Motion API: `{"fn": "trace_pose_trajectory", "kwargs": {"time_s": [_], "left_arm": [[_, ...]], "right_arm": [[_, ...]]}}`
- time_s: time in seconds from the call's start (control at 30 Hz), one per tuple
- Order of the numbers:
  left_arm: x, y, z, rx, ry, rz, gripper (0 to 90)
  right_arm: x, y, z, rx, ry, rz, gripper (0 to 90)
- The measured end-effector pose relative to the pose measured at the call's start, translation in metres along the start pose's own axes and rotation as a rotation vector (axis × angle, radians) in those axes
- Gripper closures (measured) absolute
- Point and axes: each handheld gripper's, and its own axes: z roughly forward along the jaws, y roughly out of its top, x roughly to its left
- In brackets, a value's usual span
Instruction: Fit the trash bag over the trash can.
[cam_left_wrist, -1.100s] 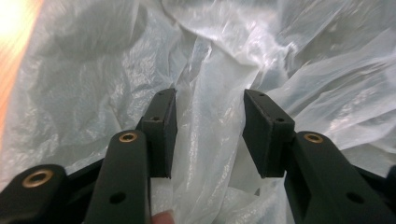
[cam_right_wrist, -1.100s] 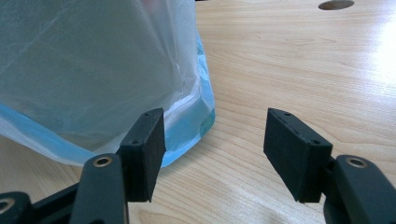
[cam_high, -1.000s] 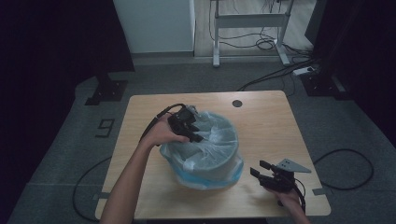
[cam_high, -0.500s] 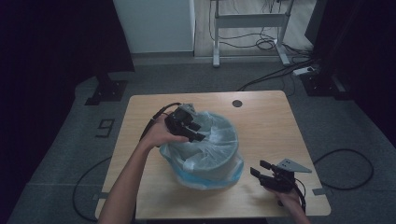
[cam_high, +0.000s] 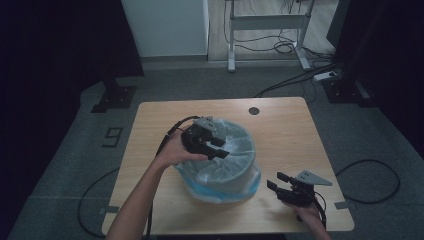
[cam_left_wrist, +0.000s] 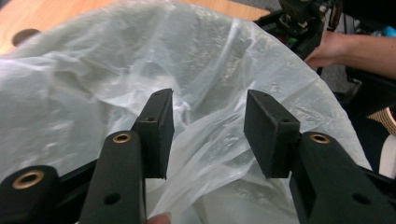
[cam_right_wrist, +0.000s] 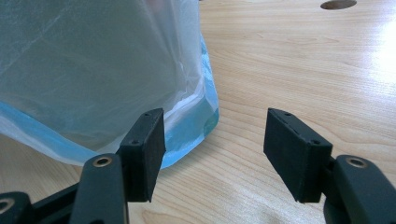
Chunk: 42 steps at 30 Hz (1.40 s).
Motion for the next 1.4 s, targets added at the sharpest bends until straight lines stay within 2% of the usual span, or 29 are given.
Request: {"fn": "trace_pose_trajectory", "kwargs": {"time_s": [0.27,0.3,0.37,0.53,0.63,0.73,0.77,0.8,0.93,1.07,1.1,1.13,1.17,1.2,1.27,1.4], "left_arm": [[-0.006,0.002,0.021,0.124,0.024,0.014,56.0],[-0.006,0.002,0.021,0.124,0.024,0.014,56.1],[-0.007,0.002,0.027,0.172,0.023,0.02,56.3],[-0.009,0.002,0.028,0.187,0.019,0.025,55.9],[-0.008,0.0,0.024,0.152,0.026,0.018,53.1],[-0.007,-0.002,0.015,0.084,0.026,0.004,50.5],[-0.007,-0.002,0.015,0.084,0.026,0.004,50.1],[-0.007,-0.005,0.007,0.045,0.015,-0.008,49.8],[-0.008,-0.014,-0.01,-0.025,0.03,-0.023,48.6],[-0.012,-0.029,-0.029,-0.095,0.076,-0.042,47.5],[-0.012,-0.029,-0.029,-0.095,0.076,-0.042,47.2],[-0.016,-0.039,-0.036,-0.123,0.121,-0.052,46.6],[-0.016,-0.039,-0.036,-0.123,0.121,-0.052,46.5],[-0.02,-0.051,-0.044,-0.155,0.156,-0.066,46.3],[-0.024,-0.063,-0.051,-0.192,0.18,-0.083,46.2],[-0.03,-0.088,-0.062,-0.215,0.202,-0.108,45.0]], "right_arm": [[0.0,0.0,0.0,0.002,0.001,-0.003,37.9],[0.0,0.0,0.0,0.002,0.001,-0.003,37.9],[0.0,0.0,-0.001,0.002,0.0,-0.003,37.9],[0.0,0.0,0.0,0.001,-0.001,-0.004,37.9],[0.0,0.0,-0.001,0.001,-0.002,-0.005,37.9],[-0.001,0.0,-0.002,-0.001,-0.004,-0.002,37.9],[-0.001,0.0,-0.002,-0.001,-0.004,-0.002,37.9],[-0.001,0.0,-0.001,-0.001,-0.004,-0.001,37.9],[-0.001,0.001,-0.002,-0.001,-0.006,-0.003,37.9],[-0.002,0.001,-0.003,-0.005,-0.011,-0.002,37.9],[-0.002,0.001,-0.003,-0.005,-0.011,-0.002,37.9],[-0.002,0.001,-0.003,-0.005,-0.015,0.0,37.9],[-0.002,0.001,-0.003,-0.005,-0.015,0.0,37.9],[-0.002,0.001,-0.004,-0.007,-0.018,-0.002,37.9],[-0.003,0.001,-0.005,-0.007,-0.021,-0.001,37.9],[-0.003,0.001,-0.004,-0.006,-0.025,-0.003,37.9]]}}
